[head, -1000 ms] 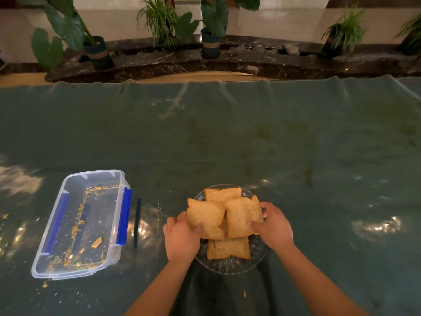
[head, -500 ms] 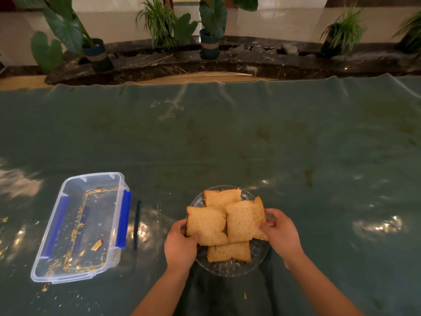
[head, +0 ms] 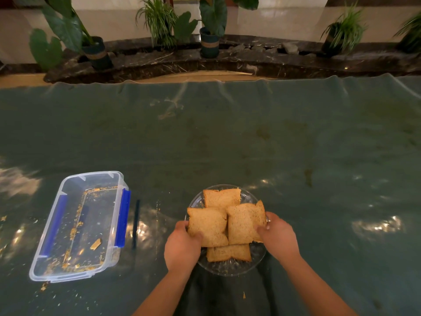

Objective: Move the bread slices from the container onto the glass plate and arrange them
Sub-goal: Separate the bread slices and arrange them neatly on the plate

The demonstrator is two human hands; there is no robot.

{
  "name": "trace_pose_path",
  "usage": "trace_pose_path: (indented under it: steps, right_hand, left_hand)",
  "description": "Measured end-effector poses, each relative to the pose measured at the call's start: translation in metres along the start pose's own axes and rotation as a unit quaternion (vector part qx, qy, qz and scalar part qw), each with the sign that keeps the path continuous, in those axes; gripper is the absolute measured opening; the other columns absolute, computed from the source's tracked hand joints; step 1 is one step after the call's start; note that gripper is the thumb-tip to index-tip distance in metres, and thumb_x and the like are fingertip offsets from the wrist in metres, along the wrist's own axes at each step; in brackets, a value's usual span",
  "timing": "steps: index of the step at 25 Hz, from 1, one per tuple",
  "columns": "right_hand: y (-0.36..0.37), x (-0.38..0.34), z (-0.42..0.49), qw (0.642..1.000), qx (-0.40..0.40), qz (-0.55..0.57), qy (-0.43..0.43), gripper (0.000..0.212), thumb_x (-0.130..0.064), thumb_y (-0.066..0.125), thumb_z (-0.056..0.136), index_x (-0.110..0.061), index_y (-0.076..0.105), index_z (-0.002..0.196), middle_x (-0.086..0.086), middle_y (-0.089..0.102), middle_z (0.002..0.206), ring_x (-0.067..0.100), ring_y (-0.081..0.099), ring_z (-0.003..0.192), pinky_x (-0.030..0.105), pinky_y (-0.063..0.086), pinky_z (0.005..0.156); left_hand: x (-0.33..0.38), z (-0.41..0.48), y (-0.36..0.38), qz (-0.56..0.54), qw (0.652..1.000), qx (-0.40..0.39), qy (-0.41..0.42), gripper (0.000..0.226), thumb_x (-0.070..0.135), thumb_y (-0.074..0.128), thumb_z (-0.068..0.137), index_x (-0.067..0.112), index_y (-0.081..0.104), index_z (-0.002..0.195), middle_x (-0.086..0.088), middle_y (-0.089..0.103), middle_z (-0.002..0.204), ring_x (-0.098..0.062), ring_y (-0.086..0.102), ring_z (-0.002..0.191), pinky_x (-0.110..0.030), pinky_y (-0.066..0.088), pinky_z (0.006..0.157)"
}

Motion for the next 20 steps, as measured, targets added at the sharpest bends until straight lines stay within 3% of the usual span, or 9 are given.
trace_pose_path:
  steps: [2,4,8,11,15,18,20]
  right_hand:
    - [-0.003,0.0,0.002,0.999,0.026,-0.02,0.004,0.045,-0.032,0.066,0.086,-0.017,0.049,0.125,-0.007,0.058,0.077,0.021,0.06,0.076,0.031,0.042,0.066]
    - [-0.001,0.001,0.003,0.999,0.034,-0.037,0.002,0.039,-0.035,0.065,0.085,-0.017,0.048,0.115,-0.008,0.057,0.074,0.017,0.055,0.067,0.032,0.043,0.062]
    - [0.005,0.003,0.008,0.995,0.024,-0.092,-0.016,0.037,-0.039,0.064,0.083,-0.015,0.06,0.112,0.003,0.063,0.099,0.024,0.061,0.09,0.034,0.049,0.073]
    - [0.01,0.007,0.01,0.995,0.0,-0.102,-0.01,0.043,-0.04,0.063,0.082,-0.015,0.059,0.117,0.004,0.065,0.104,0.026,0.062,0.096,0.036,0.051,0.077]
    - [0.005,0.005,0.01,0.994,0.019,-0.107,-0.019,0.057,-0.043,0.065,0.081,-0.019,0.049,0.129,0.003,0.057,0.119,0.027,0.057,0.108,0.038,0.05,0.078]
    - [0.001,-0.019,0.007,0.983,0.041,-0.132,-0.119,0.068,-0.049,0.066,0.08,-0.03,0.041,0.141,-0.005,0.044,0.143,0.023,0.039,0.126,0.038,0.048,0.092]
    - [0.016,-0.038,0.004,0.966,-0.027,-0.167,-0.193,0.084,-0.06,0.064,0.074,-0.04,0.028,0.147,-0.014,0.025,0.159,0.021,0.018,0.143,0.044,0.035,0.11]
  left_hand:
    - [0.004,-0.002,-0.004,0.039,0.999,0.009,0.016,0.041,0.036,0.063,0.082,0.022,0.059,0.12,0.005,0.068,0.094,-0.012,0.059,0.079,-0.028,0.044,0.06]
    - [0.006,-0.003,-0.008,0.058,0.997,0.022,0.038,0.033,0.038,0.06,0.082,0.022,0.064,0.111,0.003,0.065,0.094,-0.016,0.061,0.086,-0.031,0.05,0.067]
    - [0.0,-0.001,-0.006,0.051,0.997,0.009,0.058,0.02,0.036,0.059,0.085,0.019,0.068,0.088,-0.002,0.062,0.085,-0.02,0.062,0.078,-0.039,0.056,0.069]
    - [-0.003,0.0,-0.004,0.032,0.998,0.005,0.057,0.028,0.037,0.061,0.086,0.021,0.066,0.108,-0.002,0.067,0.095,-0.02,0.064,0.087,-0.036,0.054,0.072]
    - [-0.003,-0.001,-0.008,0.047,0.996,0.035,0.068,0.053,0.037,0.065,0.08,0.02,0.053,0.129,-0.003,0.057,0.115,-0.021,0.054,0.107,-0.037,0.05,0.084]
    - [0.02,-0.004,-0.001,0.082,0.983,0.009,0.164,0.076,0.042,0.069,0.07,0.027,0.038,0.138,0.0,0.041,0.133,-0.022,0.041,0.124,-0.038,0.042,0.099]
    - [0.035,-0.006,0.016,0.149,0.959,-0.042,0.236,0.09,0.054,0.069,0.066,0.036,0.024,0.143,0.003,0.023,0.151,-0.022,0.018,0.145,-0.045,0.029,0.115]
Point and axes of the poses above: each hand's wrist, its own z-axis towards the middle knuckle, its own y-axis out of the palm, x = y × z, the point moved 10 cm from there along z, towards the middle knuckle
